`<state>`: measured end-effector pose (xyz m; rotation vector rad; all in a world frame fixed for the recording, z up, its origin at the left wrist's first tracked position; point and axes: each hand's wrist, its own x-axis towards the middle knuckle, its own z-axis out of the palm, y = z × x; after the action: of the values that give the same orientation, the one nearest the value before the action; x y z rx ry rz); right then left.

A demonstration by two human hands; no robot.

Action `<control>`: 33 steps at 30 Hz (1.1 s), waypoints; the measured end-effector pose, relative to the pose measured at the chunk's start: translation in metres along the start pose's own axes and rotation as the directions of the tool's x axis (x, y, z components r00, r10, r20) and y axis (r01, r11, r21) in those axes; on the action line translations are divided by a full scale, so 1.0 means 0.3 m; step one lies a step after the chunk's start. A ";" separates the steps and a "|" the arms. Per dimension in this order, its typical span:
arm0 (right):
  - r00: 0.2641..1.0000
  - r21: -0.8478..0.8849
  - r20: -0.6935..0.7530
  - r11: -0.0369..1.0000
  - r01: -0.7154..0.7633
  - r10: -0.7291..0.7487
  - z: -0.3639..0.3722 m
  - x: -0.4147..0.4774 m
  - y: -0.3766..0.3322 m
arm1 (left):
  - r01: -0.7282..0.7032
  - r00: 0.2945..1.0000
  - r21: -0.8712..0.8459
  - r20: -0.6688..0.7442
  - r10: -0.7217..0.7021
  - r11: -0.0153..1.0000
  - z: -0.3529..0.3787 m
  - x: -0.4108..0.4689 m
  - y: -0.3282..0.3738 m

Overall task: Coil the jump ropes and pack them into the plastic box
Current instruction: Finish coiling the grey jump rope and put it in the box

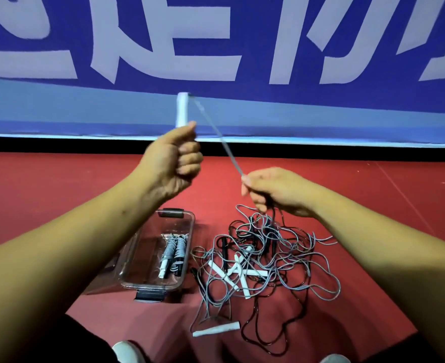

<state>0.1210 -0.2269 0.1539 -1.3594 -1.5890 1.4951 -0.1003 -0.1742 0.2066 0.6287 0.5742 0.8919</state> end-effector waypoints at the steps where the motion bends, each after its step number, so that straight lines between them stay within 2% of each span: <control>1: 0.997 -0.130 0.050 0.990 -0.049 0.056 -0.015 -0.009 0.027 | -0.057 0.996 -0.071 -0.070 0.052 0.996 -0.025 0.003 0.031; 3: 0.981 -0.326 0.070 0.934 -0.147 0.179 -0.039 -0.029 0.075 | -0.165 0.971 -0.135 -0.196 0.137 0.977 -0.084 0.000 0.082; 5: 0.969 -0.381 0.041 0.900 -0.212 0.245 -0.045 -0.043 0.100 | -0.219 0.946 -0.121 -0.270 0.180 0.968 -0.128 -0.003 0.108; 7: 0.975 -0.369 0.028 0.909 -0.193 0.218 -0.019 -0.045 0.082 | -0.185 0.934 0.042 -0.302 0.189 0.982 -0.142 -0.013 0.097; 10: 0.995 -0.440 0.050 0.896 -0.054 0.085 0.054 -0.041 -0.006 | -0.070 0.976 0.415 -0.160 0.149 0.907 -0.096 -0.037 0.009; 13: 0.993 -0.454 0.119 0.888 0.074 -0.022 0.128 -0.041 -0.081 | -0.027 0.999 0.721 0.036 0.001 0.692 -0.030 -0.058 -0.075; 14: 0.994 -0.431 0.102 0.898 0.088 -0.048 0.137 -0.041 -0.100 | -0.012 0.993 0.785 0.081 -0.084 0.619 -0.017 -0.062 -0.096; 16: 0.996 -0.377 0.042 0.922 0.085 -0.075 0.129 -0.042 -0.124 | 0.022 0.974 0.845 0.103 -0.203 0.534 -0.006 -0.063 -0.118; 18: 0.997 -0.330 -0.008 0.941 0.076 -0.083 0.101 -0.046 -0.129 | 0.056 0.982 0.866 0.041 -0.182 0.497 -0.004 -0.059 -0.110; 19: 0.996 -0.304 -0.027 0.950 0.073 -0.085 0.087 -0.049 -0.125 | 0.062 0.988 0.856 0.020 -0.154 0.513 0.000 -0.059 -0.101; 22: 0.995 -0.222 -0.065 0.973 0.064 -0.080 0.056 -0.044 -0.108 | 0.028 0.999 0.739 0.009 -0.051 0.673 0.009 -0.051 -0.082; 24: 0.995 -0.188 -0.088 0.982 0.035 -0.052 0.039 -0.034 -0.093 | 0.005 1.000 0.671 -0.016 0.008 0.742 0.007 -0.040 -0.065; 27: 0.994 -0.250 -0.107 0.966 -0.059 0.033 0.004 -0.038 -0.050 | 0.008 0.989 0.492 -0.135 0.067 0.870 -0.034 -0.015 -0.003; 29: 0.988 -0.241 -0.138 0.965 -0.102 0.070 -0.028 -0.050 -0.019 | 0.010 0.971 0.461 -0.217 0.102 0.887 -0.085 -0.008 0.048; 33: 0.988 -0.171 -0.150 0.982 -0.073 0.048 -0.057 -0.062 -0.007 | 0.092 0.930 0.569 -0.343 0.134 0.817 -0.165 -0.015 0.051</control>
<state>0.1419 -0.2371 0.1641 -1.5904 -1.6309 1.2815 -0.1445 -0.1580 0.1847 1.0285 1.2136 0.8596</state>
